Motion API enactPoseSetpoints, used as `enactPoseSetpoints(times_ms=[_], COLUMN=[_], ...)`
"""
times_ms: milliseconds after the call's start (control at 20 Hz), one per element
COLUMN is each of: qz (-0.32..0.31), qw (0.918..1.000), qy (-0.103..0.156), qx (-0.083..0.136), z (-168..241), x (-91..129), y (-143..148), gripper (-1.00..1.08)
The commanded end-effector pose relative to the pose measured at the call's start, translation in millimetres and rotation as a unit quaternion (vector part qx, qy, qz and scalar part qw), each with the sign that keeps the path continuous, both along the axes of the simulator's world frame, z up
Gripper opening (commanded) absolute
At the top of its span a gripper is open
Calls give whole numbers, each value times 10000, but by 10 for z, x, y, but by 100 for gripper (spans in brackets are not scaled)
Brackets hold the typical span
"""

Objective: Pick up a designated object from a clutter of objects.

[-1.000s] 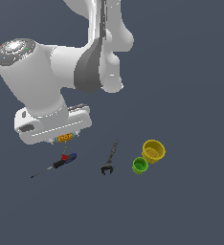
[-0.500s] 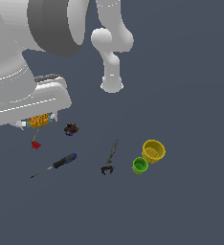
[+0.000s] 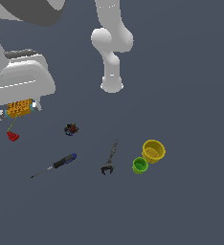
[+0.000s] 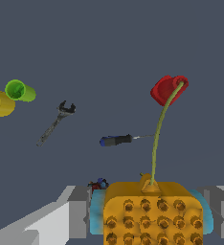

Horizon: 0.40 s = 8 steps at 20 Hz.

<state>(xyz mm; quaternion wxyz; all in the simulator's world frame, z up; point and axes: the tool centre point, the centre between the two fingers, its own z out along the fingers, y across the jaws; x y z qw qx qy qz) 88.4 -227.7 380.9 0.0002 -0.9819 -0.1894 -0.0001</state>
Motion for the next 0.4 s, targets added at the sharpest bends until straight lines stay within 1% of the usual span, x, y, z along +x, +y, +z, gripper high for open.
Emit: enactPoseSetpoints(times_ms=[0,350], qz=[3,3], qw=[10000,10000], qy=[0,0], qx=[0,0], z=[70,132], x=[12,28], y=[-28,-57], gripper=[-100,-100])
